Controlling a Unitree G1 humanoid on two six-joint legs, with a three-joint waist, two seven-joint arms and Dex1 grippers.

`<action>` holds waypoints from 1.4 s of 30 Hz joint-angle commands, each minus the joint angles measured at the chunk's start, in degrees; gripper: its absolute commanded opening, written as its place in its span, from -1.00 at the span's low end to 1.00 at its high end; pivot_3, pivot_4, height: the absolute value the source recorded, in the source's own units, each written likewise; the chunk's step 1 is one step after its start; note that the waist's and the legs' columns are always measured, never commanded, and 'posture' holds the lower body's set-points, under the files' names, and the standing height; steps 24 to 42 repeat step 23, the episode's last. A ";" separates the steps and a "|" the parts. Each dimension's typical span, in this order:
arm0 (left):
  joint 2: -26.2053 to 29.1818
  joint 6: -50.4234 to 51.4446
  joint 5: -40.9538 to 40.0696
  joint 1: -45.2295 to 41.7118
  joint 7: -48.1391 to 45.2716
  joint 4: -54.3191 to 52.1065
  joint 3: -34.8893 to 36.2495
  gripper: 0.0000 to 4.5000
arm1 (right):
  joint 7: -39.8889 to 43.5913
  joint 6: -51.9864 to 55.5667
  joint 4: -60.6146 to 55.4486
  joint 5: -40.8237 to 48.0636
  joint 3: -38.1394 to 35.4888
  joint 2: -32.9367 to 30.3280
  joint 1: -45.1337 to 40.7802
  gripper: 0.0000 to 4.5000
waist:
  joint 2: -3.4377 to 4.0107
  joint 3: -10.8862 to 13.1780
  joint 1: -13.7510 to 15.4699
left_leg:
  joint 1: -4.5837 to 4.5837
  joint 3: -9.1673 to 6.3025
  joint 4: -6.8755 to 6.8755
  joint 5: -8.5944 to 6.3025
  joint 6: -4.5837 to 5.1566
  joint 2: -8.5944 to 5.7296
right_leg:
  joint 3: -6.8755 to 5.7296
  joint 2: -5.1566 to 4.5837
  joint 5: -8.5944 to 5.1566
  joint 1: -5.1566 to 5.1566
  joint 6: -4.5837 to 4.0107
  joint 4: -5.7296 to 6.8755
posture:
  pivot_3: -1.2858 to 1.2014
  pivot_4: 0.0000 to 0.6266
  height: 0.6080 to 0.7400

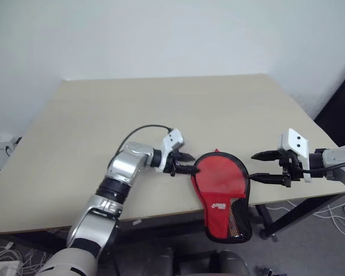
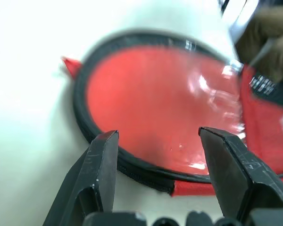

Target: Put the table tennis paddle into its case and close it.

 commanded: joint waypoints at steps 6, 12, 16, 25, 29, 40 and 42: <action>16.48 7.91 -8.99 5.54 -8.64 -17.62 6.72 0.28 | -2.70 3.87 4.55 1.28 -0.16 3.08 -6.23 0.51 | 0.10 0.25 -1.04 | 0.14 0.15 0.02 -0.14 -0.22 0.07 | 0.09 0.00 -0.11 -0.02 -0.01 0.01 | 0.03 -1.00 0.75; 27.61 8.90 -11.94 16.21 -9.20 -22.70 12.51 0.28 | -3.68 7.40 3.12 2.71 0.33 5.21 -8.68 0.51 | 0.30 0.44 -0.81 | 0.24 0.13 -0.02 -0.17 -0.17 0.21 | 0.07 0.06 -0.04 -0.09 -0.20 0.07 | 0.03 -1.00 0.75; 30.25 7.77 -11.60 23.58 -6.85 -25.18 15.21 0.28 | -3.71 9.14 1.23 3.33 1.49 6.17 -10.56 0.51 | 0.39 0.48 -0.49 | 0.22 0.16 -0.01 -0.11 -0.28 0.17 | 0.08 -0.01 -0.03 -0.10 -0.20 0.05 | 0.03 -1.00 0.75; 30.21 8.81 -12.80 31.90 -2.06 -31.21 16.94 0.28 | -4.65 8.87 3.24 1.81 4.12 7.16 -12.93 0.51 | 0.33 0.49 -0.34 | 0.21 0.17 -0.04 -0.09 -0.35 0.16 | 0.07 -0.03 -0.03 -0.10 -0.19 0.02 | 0.03 -1.00 0.75; 30.21 8.81 -12.80 31.90 -2.06 -31.21 16.94 0.28 | -4.65 8.87 3.24 1.81 4.12 7.16 -12.93 0.51 | 0.33 0.49 -0.34 | 0.21 0.17 -0.04 -0.09 -0.35 0.16 | 0.07 -0.03 -0.03 -0.10 -0.19 0.02 | 0.03 -1.00 0.75; 30.21 8.81 -12.80 31.90 -2.06 -31.21 16.94 0.28 | -4.65 8.87 3.24 1.81 4.12 7.16 -12.93 0.51 | 0.33 0.49 -0.34 | 0.21 0.17 -0.04 -0.09 -0.35 0.16 | 0.07 -0.03 -0.03 -0.10 -0.19 0.02 | 0.03 -1.00 0.75; 30.21 8.81 -12.80 31.90 -2.06 -31.21 16.94 0.28 | -4.65 8.87 3.24 1.81 4.12 7.16 -12.93 0.51 | 0.33 0.49 -0.34 | 0.21 0.17 -0.04 -0.09 -0.35 0.16 | 0.07 -0.03 -0.03 -0.10 -0.19 0.02 | 0.03 -1.00 0.75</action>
